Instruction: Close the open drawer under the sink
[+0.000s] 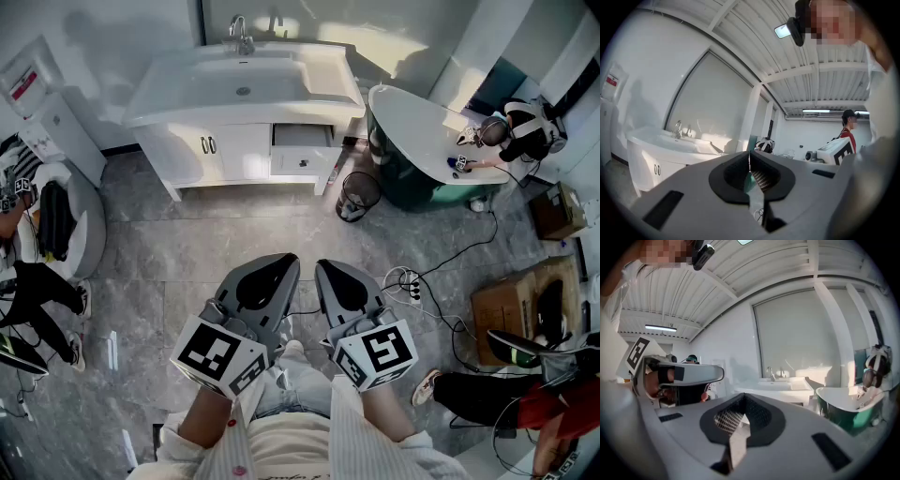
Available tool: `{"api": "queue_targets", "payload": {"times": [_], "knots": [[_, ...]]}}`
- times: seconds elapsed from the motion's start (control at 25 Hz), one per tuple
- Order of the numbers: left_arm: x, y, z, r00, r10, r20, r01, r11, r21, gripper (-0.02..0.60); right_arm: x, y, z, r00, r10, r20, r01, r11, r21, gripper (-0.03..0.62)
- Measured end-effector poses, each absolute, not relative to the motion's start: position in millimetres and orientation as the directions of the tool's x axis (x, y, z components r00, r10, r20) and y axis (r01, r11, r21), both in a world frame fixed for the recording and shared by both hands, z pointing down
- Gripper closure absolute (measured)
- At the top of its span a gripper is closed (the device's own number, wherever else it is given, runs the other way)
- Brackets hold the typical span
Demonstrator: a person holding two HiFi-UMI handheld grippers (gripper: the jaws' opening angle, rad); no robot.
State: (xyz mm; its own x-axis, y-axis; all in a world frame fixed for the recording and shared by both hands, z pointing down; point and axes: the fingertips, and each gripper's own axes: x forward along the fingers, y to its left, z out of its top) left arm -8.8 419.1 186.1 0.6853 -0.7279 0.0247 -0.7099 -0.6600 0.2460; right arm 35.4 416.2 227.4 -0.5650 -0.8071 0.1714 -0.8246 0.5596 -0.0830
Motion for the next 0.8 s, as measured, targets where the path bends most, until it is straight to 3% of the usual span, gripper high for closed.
{"api": "queue_targets", "payload": {"times": [0.8], "knots": [[16.2, 414.3, 190.1, 0.651, -0.759, 0.008, -0.736, -0.628, 0.253, 0.563, 64.2, 418.4, 233.5, -0.599, -0.785, 0.158, -0.801, 0.590, -0.102, 0.585]]}}
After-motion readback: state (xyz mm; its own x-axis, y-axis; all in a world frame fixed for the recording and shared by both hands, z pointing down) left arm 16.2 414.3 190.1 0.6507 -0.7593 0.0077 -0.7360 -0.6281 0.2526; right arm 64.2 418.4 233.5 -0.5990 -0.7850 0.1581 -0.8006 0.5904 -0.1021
